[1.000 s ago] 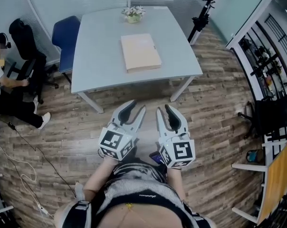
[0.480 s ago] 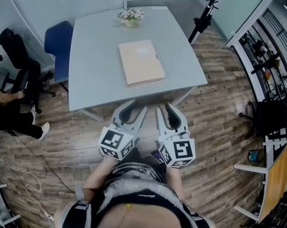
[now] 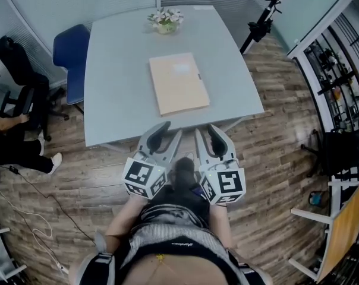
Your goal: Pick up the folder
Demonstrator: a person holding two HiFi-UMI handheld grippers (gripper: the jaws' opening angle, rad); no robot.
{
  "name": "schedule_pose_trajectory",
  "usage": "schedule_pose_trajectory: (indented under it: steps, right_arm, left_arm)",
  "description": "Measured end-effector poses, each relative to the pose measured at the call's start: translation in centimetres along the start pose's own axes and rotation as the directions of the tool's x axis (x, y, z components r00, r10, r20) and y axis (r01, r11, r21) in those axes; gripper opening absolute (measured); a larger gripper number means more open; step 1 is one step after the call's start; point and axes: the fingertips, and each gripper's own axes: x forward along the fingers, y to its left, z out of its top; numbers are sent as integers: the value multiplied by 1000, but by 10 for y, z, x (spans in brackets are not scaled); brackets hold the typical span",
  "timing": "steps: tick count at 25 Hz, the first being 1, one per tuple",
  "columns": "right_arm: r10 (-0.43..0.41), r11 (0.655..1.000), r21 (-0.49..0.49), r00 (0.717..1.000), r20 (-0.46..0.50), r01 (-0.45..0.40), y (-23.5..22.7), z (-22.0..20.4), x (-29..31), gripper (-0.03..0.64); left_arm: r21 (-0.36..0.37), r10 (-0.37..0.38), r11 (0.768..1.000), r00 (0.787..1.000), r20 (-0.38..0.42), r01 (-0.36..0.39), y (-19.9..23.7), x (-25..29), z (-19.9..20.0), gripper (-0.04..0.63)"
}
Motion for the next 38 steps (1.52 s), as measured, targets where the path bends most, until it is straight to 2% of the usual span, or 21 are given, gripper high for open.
schedule_pose_trajectory:
  steps: [12,21,25,30,33,38]
  right_arm:
    - [134,991,-15,991,-19,-135,-67,28,119,112]
    - [225,974,-11,971,-80,-226,-114,19,181,112]
    - [258,965,-11,957,-135,-262,-128,-4,209,115]
    - [269,962,19,936,-229,-272,-137,-44,241,127]
    - [250,967,34,921,-300,-251,-147,-75,259,137]
    - [194,981,91,885,-423,-172,-169,-129,289,166]
  left_arm:
    - [-6,93,996,995,28,-93,55,119,33,112]
    - [-32,192,981,981,0,-192,89,185,28,118]
    - [-64,246,967,969,-29,-247,111,200,11,124]
    - [-116,315,938,944,-103,-326,151,202,-21,133]
    - [-165,337,917,927,-162,-362,181,203,-46,141]
    - [-179,359,890,886,-293,-420,232,204,-90,163]
